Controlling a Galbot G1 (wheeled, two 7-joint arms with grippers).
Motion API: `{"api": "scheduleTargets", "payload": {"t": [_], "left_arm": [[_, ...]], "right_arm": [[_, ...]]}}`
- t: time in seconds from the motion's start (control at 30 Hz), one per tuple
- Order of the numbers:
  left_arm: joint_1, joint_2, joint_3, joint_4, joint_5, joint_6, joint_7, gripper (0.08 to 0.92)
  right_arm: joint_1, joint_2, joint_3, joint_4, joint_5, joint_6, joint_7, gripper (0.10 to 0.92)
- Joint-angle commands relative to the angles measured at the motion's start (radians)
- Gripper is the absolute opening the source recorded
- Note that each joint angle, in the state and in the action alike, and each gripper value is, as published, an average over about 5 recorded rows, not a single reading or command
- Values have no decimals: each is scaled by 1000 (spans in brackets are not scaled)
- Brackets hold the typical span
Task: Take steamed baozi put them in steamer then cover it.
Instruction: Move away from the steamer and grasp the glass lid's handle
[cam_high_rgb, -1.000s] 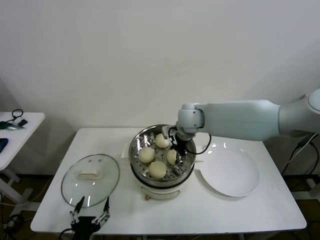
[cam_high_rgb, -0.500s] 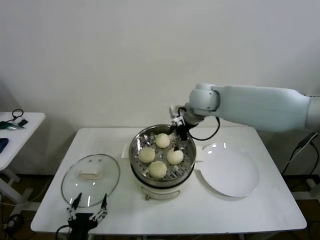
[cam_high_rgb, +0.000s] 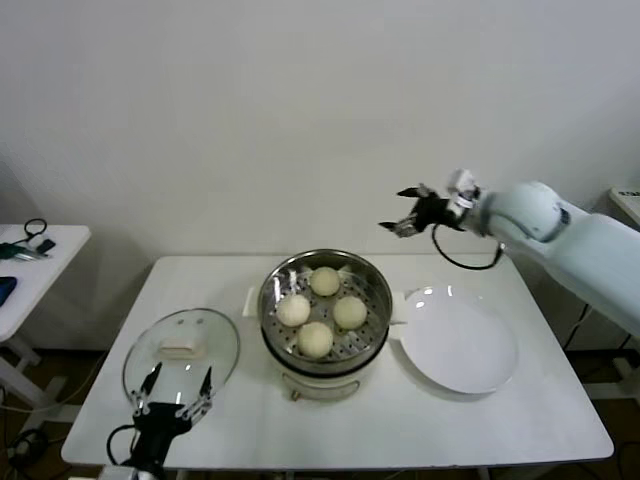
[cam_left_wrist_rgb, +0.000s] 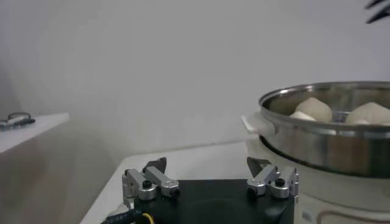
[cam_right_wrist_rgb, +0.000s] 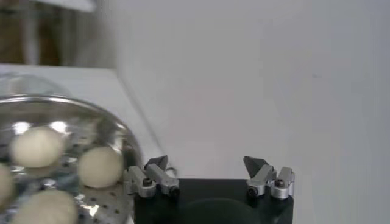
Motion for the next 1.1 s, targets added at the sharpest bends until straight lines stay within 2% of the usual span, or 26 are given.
{"api": "scheduleTargets", "payload": {"t": [0.03,0.23,0.43,0.57,0.67,0.83,0.97,1.1], "left_arm": [[-66,19,-7,14,-1,-24,12,823],[-80,25,-1,56,37,-90,16,823],[-90,37,-10,90,104,-130,16,823],[-94,55,-34,119,192,-165,-1,823],[-110,79,-75,169,410,-242,-82,823],[-148,136,-111,321,983,-367,-349,823],[-167,170,-96,442,1190,-349,-404,823],[-212,165,-88,549,1289,-320,-427,823]], "right_arm": [[-1115,-113,1076,13,-75,362,171,823],[-1384,76,1272,-21,-120,542,139,823],[-1463,277,1274,-66,-170,723,108,823],[-1491,363,1242,-83,-194,785,107,823],[-1514,405,1221,-90,-203,797,116,823],[-1524,455,1195,-97,-215,792,133,823],[-1523,478,1186,-95,-231,787,140,823],[-1522,489,1184,-96,-239,787,146,823]]}}
